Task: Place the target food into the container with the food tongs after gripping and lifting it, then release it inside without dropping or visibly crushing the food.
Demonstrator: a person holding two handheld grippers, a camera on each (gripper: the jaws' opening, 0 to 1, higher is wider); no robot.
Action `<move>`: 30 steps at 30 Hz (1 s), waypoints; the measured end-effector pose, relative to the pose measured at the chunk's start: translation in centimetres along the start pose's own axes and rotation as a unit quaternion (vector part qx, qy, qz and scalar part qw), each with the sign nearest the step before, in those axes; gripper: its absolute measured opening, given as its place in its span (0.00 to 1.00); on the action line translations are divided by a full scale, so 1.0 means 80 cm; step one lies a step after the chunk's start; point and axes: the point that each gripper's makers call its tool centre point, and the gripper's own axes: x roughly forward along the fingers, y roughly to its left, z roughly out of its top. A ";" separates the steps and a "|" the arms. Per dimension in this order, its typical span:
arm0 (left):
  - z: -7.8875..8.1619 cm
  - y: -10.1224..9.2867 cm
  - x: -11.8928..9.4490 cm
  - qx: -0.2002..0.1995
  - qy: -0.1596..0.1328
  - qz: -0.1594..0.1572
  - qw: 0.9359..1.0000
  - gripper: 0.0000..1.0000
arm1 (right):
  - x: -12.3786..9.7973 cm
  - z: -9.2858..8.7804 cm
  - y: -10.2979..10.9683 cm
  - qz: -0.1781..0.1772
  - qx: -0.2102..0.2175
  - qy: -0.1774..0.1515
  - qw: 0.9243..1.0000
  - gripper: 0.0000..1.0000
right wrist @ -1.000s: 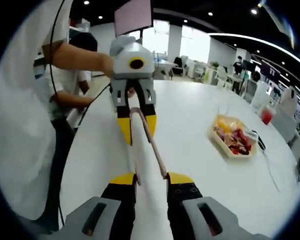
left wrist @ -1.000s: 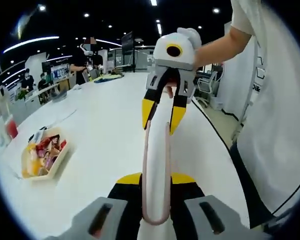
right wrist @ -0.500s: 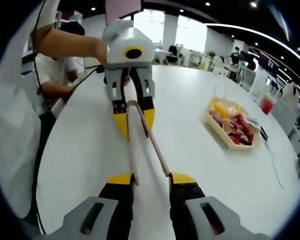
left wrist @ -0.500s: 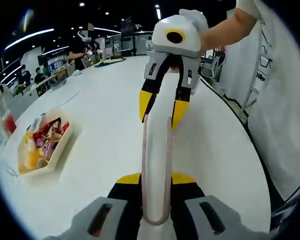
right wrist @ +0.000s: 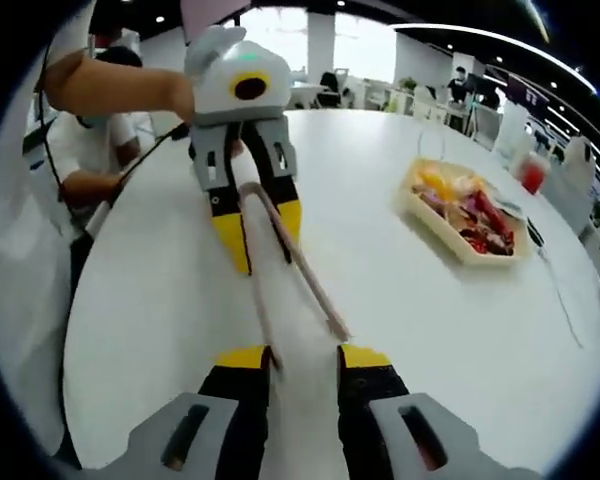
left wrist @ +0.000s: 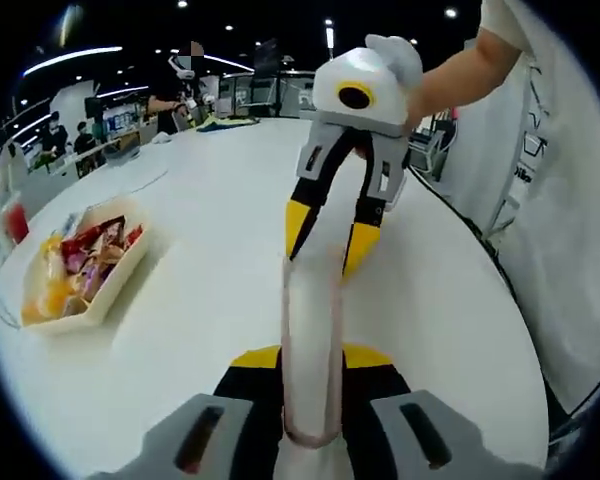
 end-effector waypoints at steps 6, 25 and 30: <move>-0.003 0.002 0.000 0.034 -0.012 0.017 0.999 0.18 | 0.006 0.002 -0.004 -0.005 0.015 -0.007 1.000 0.26; 0.022 0.022 -0.054 -0.014 -0.073 0.145 0.987 0.69 | -0.022 0.039 -0.008 -0.060 0.080 -0.089 0.991 0.41; 0.055 0.027 -0.099 -0.121 -0.164 0.188 0.961 0.89 | -0.037 0.049 -0.017 -0.094 0.091 -0.118 0.984 0.42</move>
